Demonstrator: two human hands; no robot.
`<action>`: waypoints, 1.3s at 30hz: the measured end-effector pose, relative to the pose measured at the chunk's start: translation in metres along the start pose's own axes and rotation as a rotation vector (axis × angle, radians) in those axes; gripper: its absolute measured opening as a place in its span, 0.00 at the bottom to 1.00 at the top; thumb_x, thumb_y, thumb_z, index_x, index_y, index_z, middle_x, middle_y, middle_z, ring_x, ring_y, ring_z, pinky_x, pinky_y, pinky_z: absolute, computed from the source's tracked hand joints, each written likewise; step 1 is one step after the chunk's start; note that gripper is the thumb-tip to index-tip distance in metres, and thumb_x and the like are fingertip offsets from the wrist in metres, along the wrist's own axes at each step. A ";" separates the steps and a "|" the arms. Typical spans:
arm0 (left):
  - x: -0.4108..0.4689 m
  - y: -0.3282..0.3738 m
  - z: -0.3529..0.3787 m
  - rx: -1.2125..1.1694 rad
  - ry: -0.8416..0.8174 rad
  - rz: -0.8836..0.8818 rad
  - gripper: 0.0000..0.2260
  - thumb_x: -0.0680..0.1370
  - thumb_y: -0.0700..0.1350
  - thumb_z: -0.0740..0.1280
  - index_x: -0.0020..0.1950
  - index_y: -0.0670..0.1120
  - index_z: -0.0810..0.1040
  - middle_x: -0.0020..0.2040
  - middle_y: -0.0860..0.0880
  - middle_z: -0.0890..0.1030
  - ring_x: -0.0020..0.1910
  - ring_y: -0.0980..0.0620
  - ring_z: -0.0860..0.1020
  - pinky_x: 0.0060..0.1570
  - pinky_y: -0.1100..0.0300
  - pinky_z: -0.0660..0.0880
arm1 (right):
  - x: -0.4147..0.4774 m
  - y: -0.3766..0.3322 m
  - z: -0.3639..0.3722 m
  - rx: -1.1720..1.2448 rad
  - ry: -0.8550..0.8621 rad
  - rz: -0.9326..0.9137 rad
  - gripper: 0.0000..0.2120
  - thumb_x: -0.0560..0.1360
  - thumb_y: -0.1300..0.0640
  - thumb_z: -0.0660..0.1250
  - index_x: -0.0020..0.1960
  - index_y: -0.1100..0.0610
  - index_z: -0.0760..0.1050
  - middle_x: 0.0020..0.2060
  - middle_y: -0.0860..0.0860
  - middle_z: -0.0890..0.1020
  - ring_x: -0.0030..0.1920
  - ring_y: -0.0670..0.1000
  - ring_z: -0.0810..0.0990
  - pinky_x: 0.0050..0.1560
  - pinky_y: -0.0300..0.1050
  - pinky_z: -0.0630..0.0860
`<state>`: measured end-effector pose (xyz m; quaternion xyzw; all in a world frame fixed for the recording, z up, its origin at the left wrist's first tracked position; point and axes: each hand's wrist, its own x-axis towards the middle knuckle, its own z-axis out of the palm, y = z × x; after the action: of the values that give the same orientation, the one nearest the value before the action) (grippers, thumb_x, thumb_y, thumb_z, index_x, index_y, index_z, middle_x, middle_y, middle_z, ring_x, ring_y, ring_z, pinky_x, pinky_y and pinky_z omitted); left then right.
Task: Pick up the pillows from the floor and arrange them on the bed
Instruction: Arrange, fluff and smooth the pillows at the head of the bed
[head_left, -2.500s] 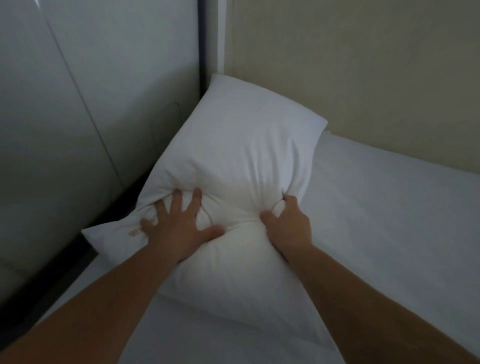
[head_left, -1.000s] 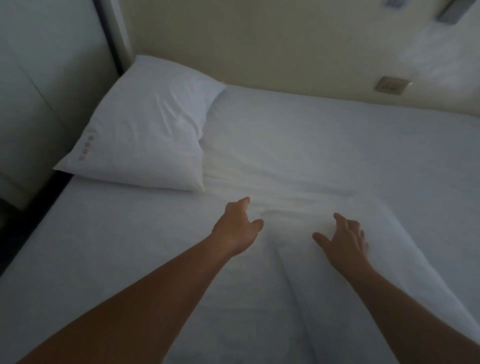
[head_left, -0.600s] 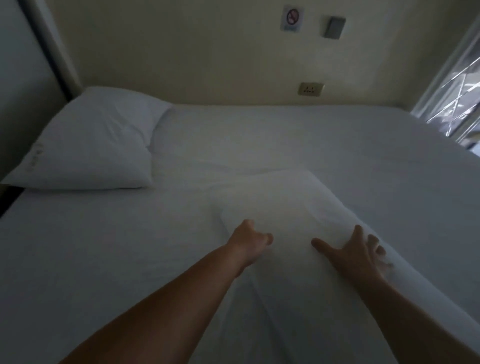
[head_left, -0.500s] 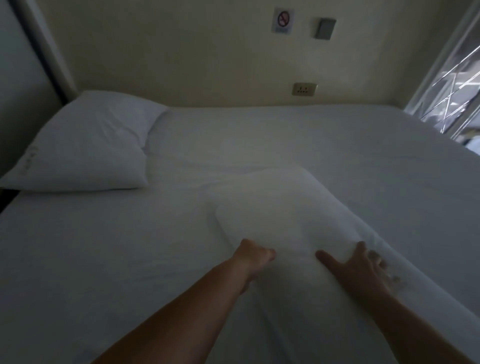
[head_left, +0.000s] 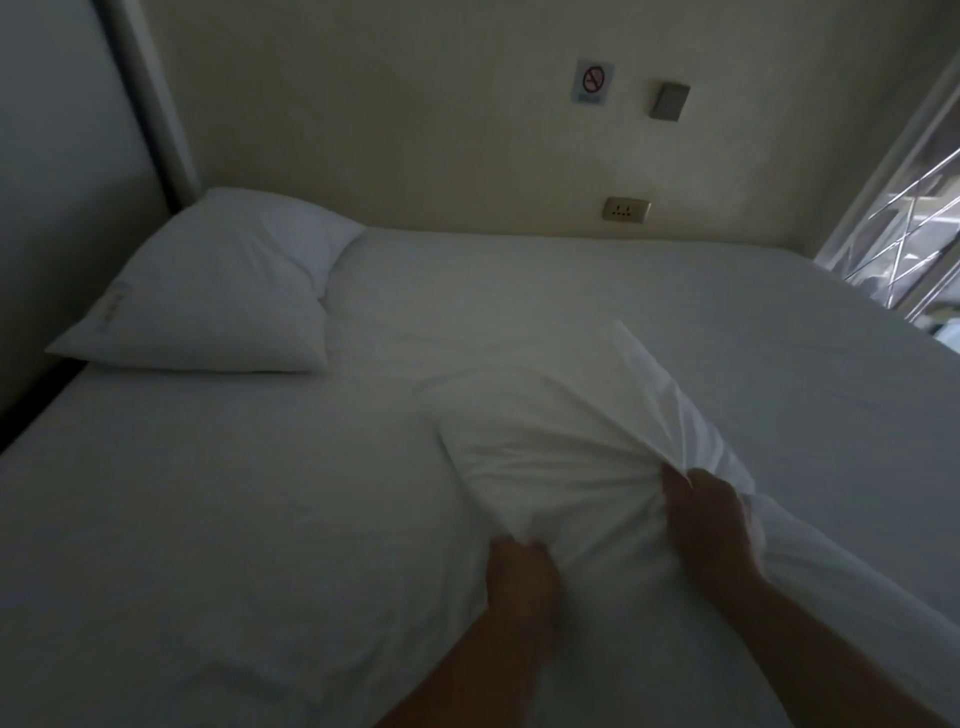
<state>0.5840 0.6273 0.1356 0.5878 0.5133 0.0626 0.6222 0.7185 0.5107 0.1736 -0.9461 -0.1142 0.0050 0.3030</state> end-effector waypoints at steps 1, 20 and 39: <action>-0.002 0.012 -0.013 -0.043 0.046 0.010 0.13 0.78 0.40 0.62 0.60 0.36 0.74 0.59 0.37 0.79 0.59 0.41 0.77 0.51 0.56 0.73 | -0.003 -0.016 -0.004 0.027 0.037 -0.020 0.21 0.76 0.44 0.56 0.32 0.57 0.67 0.34 0.62 0.78 0.41 0.63 0.79 0.40 0.54 0.72; -0.001 0.052 -0.441 0.227 0.957 0.436 0.06 0.79 0.47 0.62 0.48 0.45 0.73 0.52 0.38 0.80 0.52 0.38 0.78 0.45 0.51 0.68 | -0.235 -0.344 0.121 0.519 -0.440 -0.300 0.24 0.79 0.45 0.54 0.51 0.63 0.78 0.53 0.64 0.81 0.55 0.62 0.77 0.54 0.48 0.69; -0.060 -0.154 -0.468 0.818 0.623 -0.178 0.33 0.76 0.67 0.40 0.78 0.54 0.38 0.80 0.46 0.39 0.78 0.43 0.38 0.74 0.37 0.38 | -0.241 -0.271 0.221 -0.049 -0.637 -0.331 0.22 0.71 0.42 0.63 0.55 0.59 0.74 0.55 0.63 0.77 0.56 0.63 0.76 0.56 0.55 0.73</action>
<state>0.1416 0.8526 0.1495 0.6906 0.7044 -0.0243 0.1622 0.4090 0.7988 0.1345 -0.8728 -0.3546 0.2479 0.2260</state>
